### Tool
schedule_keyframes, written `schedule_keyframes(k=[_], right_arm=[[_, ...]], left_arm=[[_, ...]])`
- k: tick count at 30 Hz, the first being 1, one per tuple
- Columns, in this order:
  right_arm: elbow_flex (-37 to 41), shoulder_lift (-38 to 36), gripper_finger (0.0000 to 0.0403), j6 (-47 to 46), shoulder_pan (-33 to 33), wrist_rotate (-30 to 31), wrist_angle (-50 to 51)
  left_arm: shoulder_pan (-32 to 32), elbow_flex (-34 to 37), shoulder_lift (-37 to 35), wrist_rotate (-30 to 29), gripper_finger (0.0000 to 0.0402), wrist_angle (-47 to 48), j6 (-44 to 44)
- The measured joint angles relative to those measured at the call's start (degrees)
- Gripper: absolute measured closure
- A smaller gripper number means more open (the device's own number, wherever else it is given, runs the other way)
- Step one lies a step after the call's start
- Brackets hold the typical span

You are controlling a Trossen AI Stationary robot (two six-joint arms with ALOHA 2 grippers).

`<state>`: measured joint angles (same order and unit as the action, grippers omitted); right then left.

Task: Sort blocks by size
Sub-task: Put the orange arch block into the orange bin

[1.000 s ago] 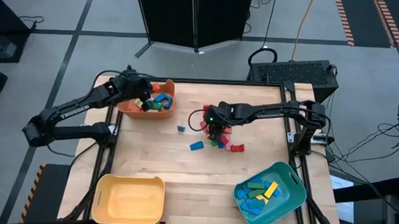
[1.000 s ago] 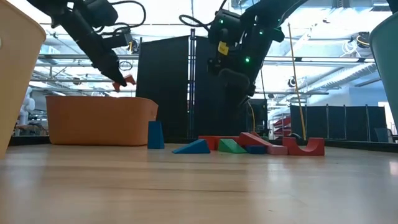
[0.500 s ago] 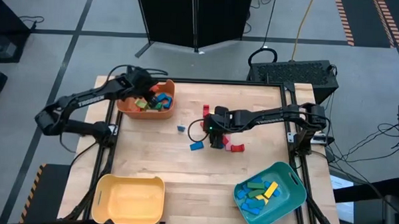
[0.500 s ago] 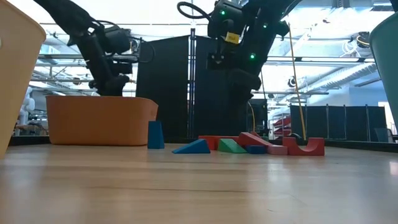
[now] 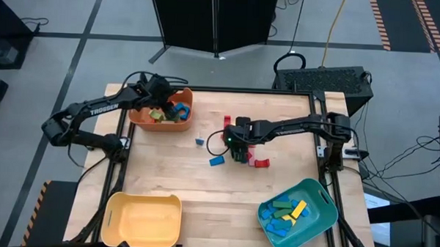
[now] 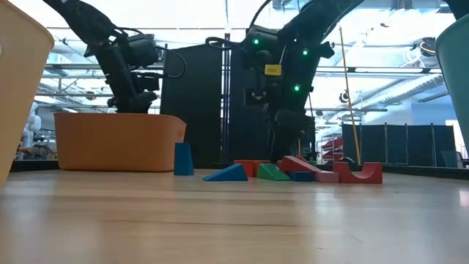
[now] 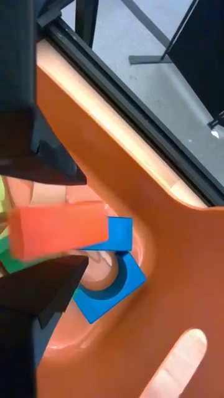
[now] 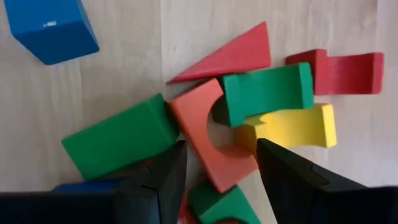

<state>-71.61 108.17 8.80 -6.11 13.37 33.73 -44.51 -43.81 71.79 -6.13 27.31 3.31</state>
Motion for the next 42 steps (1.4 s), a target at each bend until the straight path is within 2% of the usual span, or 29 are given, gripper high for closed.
schedule_keyframes(k=[6, 16, 20, 29, 42], right_arm=[[0.0, 1.4, 0.0233, 1.7, -0.1, -0.1, -1.2], [0.0, 1.6, 0.0315, 1.1, -1.4, -5.6, -1.3], [0.0, 3.4, 0.0335, 0.9, -2.0, -6.2, -1.7], [-0.1, 4.8, 0.0341, 0.5, -2.1, -5.8, -3.2], [0.1, 2.7, 0.0355, 0.3, -2.1, -6.8, -5.3]], left_arm=[[0.0, 0.0, 0.0, -0.1, 0.0180, 0.5, 0.0], [0.8, -1.9, -2.0, -0.1, 0.0179, 0.7, 0.0], [2.1, -1.9, -3.8, 0.0, 0.0179, 1.4, 0.0], [4.5, -1.9, -7.8, 0.0, 0.0179, 1.2, 0.2], [8.4, -1.9, -10.3, 0.0, 0.0178, -3.1, 8.1]])
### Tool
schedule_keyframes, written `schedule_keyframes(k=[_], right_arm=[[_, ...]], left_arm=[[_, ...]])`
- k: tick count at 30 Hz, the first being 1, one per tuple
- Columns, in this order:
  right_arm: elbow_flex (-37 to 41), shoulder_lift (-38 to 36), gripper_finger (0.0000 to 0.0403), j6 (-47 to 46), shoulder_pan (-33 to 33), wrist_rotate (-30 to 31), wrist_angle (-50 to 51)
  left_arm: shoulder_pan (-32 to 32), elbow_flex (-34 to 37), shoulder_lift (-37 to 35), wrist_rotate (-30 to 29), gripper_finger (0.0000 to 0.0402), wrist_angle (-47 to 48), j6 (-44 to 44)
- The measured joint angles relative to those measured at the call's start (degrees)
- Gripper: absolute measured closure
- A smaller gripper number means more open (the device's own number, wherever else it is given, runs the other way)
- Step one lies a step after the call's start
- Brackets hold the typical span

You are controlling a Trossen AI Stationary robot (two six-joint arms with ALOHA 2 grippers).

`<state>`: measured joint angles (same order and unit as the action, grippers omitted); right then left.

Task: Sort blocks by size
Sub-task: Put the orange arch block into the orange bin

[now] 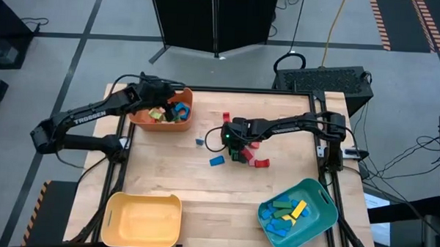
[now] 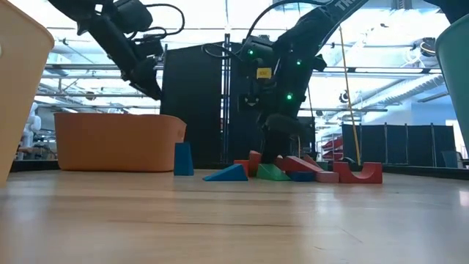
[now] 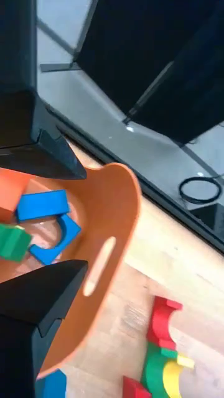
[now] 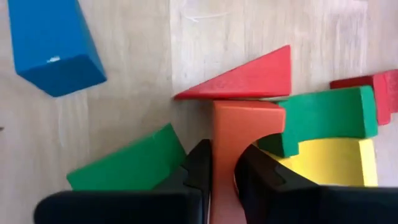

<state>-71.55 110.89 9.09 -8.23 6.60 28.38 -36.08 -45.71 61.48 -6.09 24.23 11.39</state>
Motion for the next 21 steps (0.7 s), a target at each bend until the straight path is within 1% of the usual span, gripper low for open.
schedule_keyframes(k=[5, 7, 11, 18, 21], right_arm=[[0.0, 0.0, 0.0358, 0.7, -0.7, -5.2, -0.9], [0.0, 0.0, 0.0359, 0.3, -0.9, -6.9, -2.0], [0.0, -0.1, 0.0359, 0.8, -1.0, -9.5, -5.6], [-0.1, -1.0, 0.0359, 3.1, -1.9, -10.4, -10.7], [-0.1, -1.7, 0.0359, 3.6, -2.5, -14.5, -12.9]], left_arm=[[2.1, 0.0, 0.0, 0.0, 0.0178, -2.9, 3.6], [3.1, 0.0, 0.0, 0.7, 0.0178, -4.0, 6.6], [5.2, 0.0, 0.0, 4.6, 0.0178, -6.1, 12.4], [8.6, 0.0, 0.0, 9.6, 0.0178, -9.0, 18.3], [10.1, 0.0, 0.0, 11.7, 0.0178, -9.0, 20.2]])
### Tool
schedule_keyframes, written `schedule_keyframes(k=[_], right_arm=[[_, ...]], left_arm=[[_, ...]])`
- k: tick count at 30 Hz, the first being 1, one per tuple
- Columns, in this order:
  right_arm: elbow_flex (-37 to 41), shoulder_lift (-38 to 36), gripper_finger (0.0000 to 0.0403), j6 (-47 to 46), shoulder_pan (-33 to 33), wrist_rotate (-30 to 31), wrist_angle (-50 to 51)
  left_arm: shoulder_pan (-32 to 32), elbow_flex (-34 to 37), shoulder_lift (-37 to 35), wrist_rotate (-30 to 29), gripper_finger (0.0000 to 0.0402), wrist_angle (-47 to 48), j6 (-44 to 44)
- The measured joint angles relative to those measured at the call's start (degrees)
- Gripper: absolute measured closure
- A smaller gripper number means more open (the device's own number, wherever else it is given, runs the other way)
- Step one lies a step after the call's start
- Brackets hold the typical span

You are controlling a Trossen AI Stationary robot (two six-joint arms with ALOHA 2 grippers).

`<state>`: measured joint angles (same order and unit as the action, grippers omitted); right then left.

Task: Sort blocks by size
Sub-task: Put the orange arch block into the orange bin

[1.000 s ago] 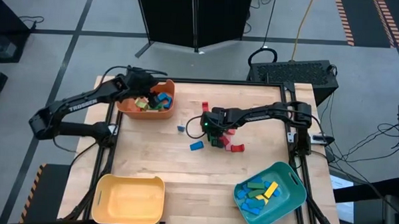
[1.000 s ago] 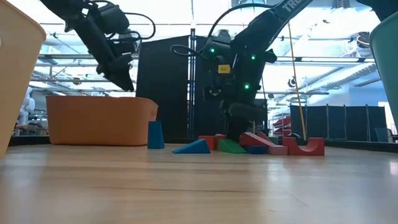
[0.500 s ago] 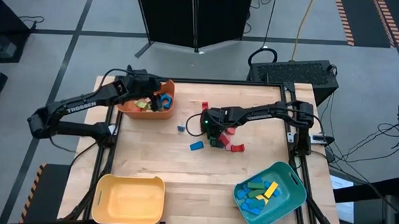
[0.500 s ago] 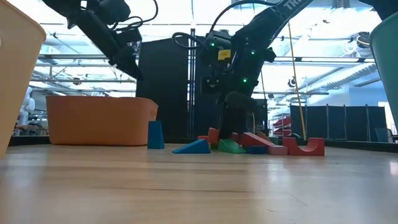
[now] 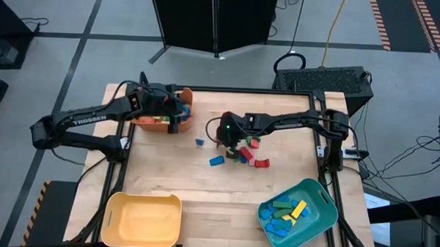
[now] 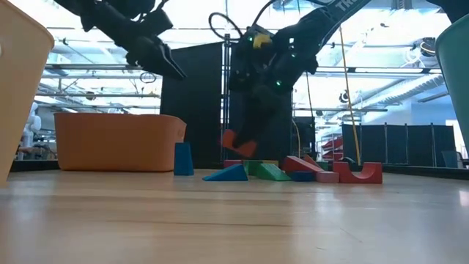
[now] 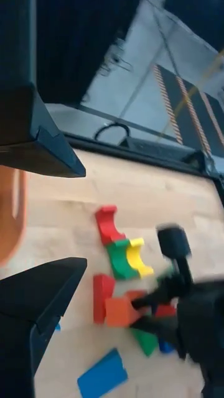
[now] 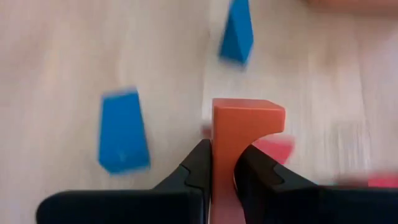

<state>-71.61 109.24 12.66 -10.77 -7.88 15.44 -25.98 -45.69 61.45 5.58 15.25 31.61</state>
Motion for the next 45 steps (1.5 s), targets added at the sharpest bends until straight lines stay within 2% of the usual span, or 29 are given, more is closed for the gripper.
schedule_keyframes(k=[4, 10, 16, 23, 29, 34, 39, 45], right_arm=[[0.0, -0.5, 0.0359, -1.1, -0.6, -4.4, -4.5], [0.0, -0.6, 0.0360, -2.7, -0.7, -4.6, -9.6], [0.0, -0.6, 0.0360, -2.9, -1.3, -10.4, -11.8], [0.0, -0.6, 0.0360, -4.5, -1.3, -10.6, -11.8], [0.0, -0.6, 0.0360, -4.5, -1.3, -10.9, -12.1], [0.0, -0.6, 0.0360, -5.2, -1.9, -17.1, -14.6], [0.0, -0.5, 0.0360, -8.0, -2.5, -20.8, -16.5], [0.1, -0.4, 0.0360, -9.0, -2.7, -21.6, -16.6]], left_arm=[[1.9, 0.0, 0.0, 0.4, 0.0178, -0.2, 1.0], [4.8, 0.1, 1.2, 0.5, 0.0178, -0.2, 3.0], [7.2, 0.1, 7.0, 0.4, 0.0178, 0.8, 9.7], [9.7, 0.1, 12.2, -0.2, 0.0178, -2.7, 12.9], [12.5, 0.1, 13.2, -0.3, 0.0178, -5.9, 17.5], [14.5, 0.1, 13.4, -0.3, 0.0179, -5.9, 21.7], [15.8, 0.0, 13.4, -0.5, 0.0179, -6.0, 22.9], [17.3, 0.0, 13.4, -0.8, 0.0179, -6.8, 24.7]])
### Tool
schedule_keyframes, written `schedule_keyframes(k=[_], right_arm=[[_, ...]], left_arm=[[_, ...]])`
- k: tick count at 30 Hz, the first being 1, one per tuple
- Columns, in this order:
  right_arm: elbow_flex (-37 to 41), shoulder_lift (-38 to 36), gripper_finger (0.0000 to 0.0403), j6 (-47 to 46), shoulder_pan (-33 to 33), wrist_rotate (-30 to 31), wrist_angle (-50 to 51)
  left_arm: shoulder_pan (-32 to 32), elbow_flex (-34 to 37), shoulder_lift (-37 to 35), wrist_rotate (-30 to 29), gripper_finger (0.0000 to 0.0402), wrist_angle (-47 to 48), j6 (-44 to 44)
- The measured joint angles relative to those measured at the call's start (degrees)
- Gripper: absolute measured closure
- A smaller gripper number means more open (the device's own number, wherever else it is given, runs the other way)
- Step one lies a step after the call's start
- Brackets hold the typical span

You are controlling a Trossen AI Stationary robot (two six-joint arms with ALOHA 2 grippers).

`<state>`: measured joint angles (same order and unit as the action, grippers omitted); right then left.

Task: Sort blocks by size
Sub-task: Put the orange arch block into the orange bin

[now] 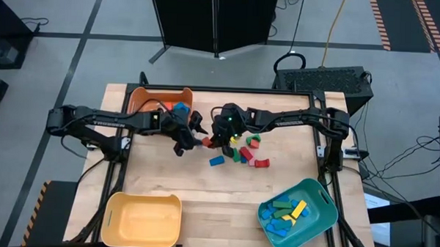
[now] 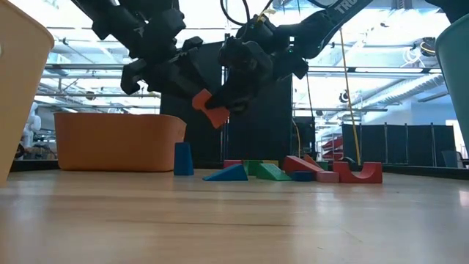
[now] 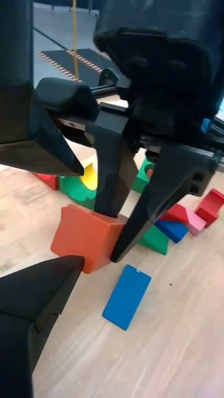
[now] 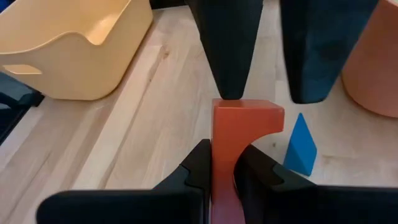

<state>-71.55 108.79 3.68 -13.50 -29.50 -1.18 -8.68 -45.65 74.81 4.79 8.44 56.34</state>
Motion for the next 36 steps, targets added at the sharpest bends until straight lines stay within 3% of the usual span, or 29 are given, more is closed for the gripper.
schedule_keyframes(k=[8, 25, 36], right_arm=[[0.0, 0.0, 0.0360, -1.0, 0.0, 0.1, -0.4], [-0.1, -0.3, 0.0360, -1.6, -0.3, -6.6, -2.8], [-0.1, -0.4, 0.0360, -2.6, -0.3, -9.6, -3.7]], left_arm=[[0.9, -0.1, 0.0, 0.1, 0.0179, 0.8, -0.3], [3.6, -0.1, 0.0, -0.3, 0.0178, -0.2, 0.0], [3.6, 0.0, 0.0, -4.2, 0.0194, -1.1, -0.3]])
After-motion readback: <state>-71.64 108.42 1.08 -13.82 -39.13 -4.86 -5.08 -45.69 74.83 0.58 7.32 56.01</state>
